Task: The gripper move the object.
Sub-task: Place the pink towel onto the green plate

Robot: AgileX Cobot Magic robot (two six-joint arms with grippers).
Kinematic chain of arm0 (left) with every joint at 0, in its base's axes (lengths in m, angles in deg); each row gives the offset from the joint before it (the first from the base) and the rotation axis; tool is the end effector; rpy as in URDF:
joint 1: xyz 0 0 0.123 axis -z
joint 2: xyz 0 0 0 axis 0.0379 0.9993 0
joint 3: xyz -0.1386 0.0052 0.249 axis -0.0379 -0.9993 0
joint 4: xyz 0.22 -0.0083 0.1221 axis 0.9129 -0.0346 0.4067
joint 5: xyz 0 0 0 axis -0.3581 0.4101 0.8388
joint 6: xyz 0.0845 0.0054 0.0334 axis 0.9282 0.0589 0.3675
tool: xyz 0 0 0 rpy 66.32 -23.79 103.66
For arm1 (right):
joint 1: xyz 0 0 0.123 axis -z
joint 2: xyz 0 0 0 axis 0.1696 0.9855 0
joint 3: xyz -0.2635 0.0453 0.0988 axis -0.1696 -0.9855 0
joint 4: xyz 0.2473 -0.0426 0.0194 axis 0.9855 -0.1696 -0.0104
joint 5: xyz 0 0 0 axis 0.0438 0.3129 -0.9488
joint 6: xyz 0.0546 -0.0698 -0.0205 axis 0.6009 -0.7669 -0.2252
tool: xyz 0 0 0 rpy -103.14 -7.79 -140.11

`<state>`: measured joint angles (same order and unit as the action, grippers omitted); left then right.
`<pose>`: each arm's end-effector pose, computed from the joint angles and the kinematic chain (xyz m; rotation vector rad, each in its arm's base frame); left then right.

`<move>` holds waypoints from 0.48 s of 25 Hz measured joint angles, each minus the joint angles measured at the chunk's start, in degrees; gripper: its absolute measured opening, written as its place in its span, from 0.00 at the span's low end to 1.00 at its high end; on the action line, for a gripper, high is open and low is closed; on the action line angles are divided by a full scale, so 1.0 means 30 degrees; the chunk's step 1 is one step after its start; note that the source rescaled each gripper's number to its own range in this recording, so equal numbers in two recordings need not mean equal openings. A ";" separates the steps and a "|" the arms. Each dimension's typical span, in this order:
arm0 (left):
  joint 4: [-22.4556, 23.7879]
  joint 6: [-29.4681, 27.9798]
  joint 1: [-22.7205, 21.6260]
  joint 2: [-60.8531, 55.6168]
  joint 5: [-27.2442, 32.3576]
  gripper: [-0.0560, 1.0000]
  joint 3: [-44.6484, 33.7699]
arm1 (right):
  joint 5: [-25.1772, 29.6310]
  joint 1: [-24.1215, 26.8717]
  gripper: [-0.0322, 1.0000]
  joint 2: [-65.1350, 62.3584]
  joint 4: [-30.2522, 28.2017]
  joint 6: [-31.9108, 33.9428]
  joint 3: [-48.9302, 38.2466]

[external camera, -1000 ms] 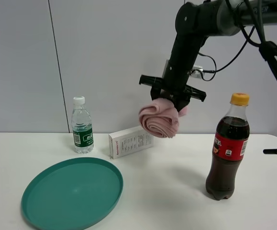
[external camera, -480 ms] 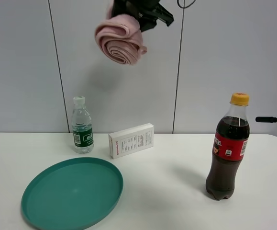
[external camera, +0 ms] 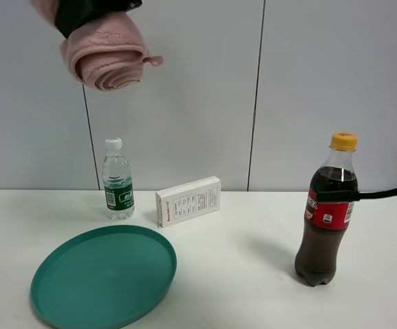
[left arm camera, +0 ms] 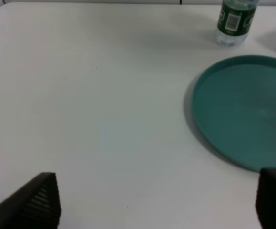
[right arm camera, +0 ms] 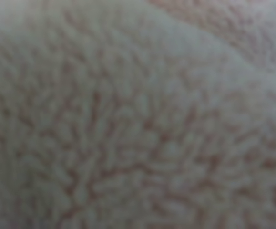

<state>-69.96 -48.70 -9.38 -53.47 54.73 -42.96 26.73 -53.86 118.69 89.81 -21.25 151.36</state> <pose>-0.0062 -0.0054 0.2800 -0.0784 2.0237 0.0395 0.3297 0.3566 0.4092 -1.5504 1.5862 0.4089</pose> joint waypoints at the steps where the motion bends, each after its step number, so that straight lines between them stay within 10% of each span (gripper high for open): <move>1: 0.0000 0.0000 0.0000 0.0000 0.0000 1.00 0.0000 | 0.0000 -0.0256 0.03 0.0143 0.0015 -0.0904 0.0000; 12: 0.0000 0.0000 0.0000 0.0000 0.0000 1.00 0.0000 | 0.0018 -0.1658 0.03 0.3233 -0.2549 -0.3145 -0.2173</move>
<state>-69.96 -48.70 -9.38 -53.47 54.73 -42.96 26.78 -58.84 128.39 82.16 -30.68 144.84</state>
